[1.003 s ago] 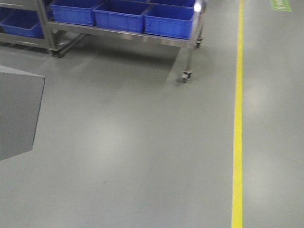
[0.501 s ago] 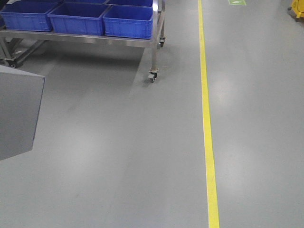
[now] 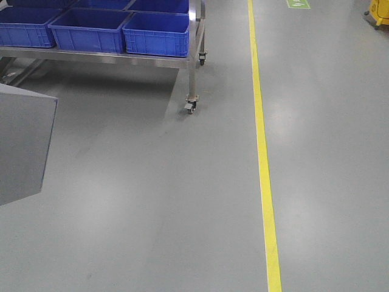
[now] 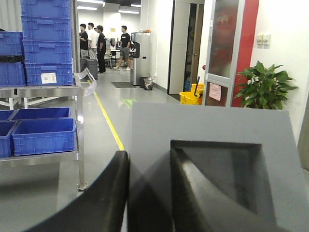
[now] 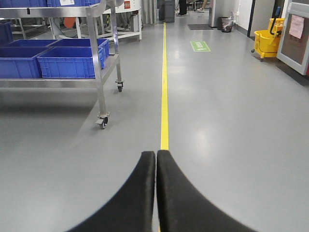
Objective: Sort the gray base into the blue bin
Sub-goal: 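Drive the base away from the table holding the block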
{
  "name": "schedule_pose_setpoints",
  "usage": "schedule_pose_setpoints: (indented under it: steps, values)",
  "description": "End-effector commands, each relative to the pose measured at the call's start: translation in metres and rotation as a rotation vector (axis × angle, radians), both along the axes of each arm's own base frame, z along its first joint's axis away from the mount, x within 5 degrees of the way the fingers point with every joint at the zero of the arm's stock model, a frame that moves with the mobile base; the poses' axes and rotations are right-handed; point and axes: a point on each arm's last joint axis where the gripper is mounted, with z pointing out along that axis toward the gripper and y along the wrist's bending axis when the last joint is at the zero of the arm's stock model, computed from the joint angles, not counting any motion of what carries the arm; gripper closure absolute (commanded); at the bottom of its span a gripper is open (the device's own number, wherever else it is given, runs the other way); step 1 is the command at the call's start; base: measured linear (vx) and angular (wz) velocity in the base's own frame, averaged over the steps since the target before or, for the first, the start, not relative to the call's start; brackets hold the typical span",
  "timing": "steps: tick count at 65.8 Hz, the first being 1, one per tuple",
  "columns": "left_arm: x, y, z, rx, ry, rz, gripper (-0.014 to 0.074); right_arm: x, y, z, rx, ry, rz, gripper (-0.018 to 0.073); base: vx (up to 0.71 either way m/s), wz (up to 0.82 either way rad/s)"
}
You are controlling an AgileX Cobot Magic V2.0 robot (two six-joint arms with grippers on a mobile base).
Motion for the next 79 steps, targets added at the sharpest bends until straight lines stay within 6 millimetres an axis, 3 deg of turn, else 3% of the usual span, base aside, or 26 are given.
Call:
schedule_pose_setpoints:
  steps: [1,79]
  values:
    - [-0.0028,-0.0001,0.0184,-0.061,-0.116,-0.016,0.0603,0.0017,-0.0004,0.0050,-0.024,-0.054,-0.001,0.0564,0.32,0.04]
    - [-0.0028,-0.0001,0.0184,-0.061,-0.116,-0.016,0.0603,0.0017,-0.0005,0.0050,-0.024,-0.054,-0.002,0.0564,0.37,0.05]
